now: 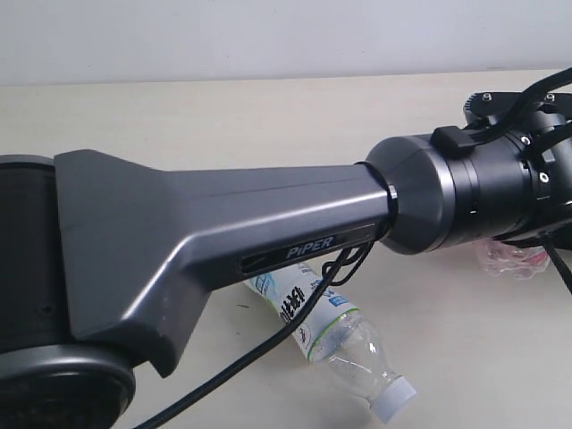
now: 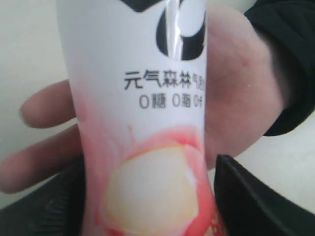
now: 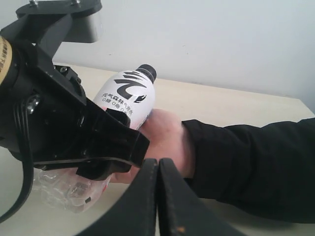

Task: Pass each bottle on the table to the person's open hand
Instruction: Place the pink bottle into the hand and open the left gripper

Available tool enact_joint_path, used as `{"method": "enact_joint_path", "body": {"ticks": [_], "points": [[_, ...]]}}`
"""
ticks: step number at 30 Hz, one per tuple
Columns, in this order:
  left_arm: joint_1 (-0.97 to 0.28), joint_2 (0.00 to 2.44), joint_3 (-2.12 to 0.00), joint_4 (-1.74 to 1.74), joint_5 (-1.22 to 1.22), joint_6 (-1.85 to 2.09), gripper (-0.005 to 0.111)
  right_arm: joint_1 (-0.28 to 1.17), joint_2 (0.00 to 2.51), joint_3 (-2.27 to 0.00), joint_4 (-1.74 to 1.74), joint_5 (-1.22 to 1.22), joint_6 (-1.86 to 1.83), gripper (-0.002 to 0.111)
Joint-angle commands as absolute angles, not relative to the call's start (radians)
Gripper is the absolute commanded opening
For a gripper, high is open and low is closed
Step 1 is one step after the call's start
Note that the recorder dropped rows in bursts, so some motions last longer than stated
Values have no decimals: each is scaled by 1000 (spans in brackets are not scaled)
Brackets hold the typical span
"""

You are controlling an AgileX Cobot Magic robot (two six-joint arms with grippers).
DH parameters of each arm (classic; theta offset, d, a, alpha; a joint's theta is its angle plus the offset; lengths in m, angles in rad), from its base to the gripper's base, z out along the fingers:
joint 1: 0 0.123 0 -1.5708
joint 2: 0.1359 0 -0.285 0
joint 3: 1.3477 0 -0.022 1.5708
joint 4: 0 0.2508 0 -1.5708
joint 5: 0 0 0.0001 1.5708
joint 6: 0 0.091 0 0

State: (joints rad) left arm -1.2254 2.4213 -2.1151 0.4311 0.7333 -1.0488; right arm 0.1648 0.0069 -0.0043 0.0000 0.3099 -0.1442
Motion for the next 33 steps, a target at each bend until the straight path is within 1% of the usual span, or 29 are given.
{"method": "enact_joint_path", "body": {"ticks": [1, 3, 6, 10, 15, 19, 33], "points": [[-1218, 2416, -2121, 397, 708, -1020, 39, 168, 0, 0, 0, 298, -144, 0], [-1218, 2416, -2121, 397, 708, -1014, 51, 168, 0, 0, 0, 298, -144, 0], [-1218, 2416, -2121, 397, 708, -992, 63, 168, 0, 0, 0, 298, -144, 0], [-1218, 2416, -2121, 397, 708, -988, 73, 168, 0, 0, 0, 298, -144, 0], [-1218, 2416, -2121, 399, 708, -988, 84, 168, 0, 0, 0, 303, -144, 0], [-1218, 2416, -2121, 399, 708, -981, 88, 168, 0, 0, 0, 305, -144, 0], [-1218, 2352, -2121, 424, 749, -921, 88, 168, 0, 0, 0, 305, -144, 0]]}}
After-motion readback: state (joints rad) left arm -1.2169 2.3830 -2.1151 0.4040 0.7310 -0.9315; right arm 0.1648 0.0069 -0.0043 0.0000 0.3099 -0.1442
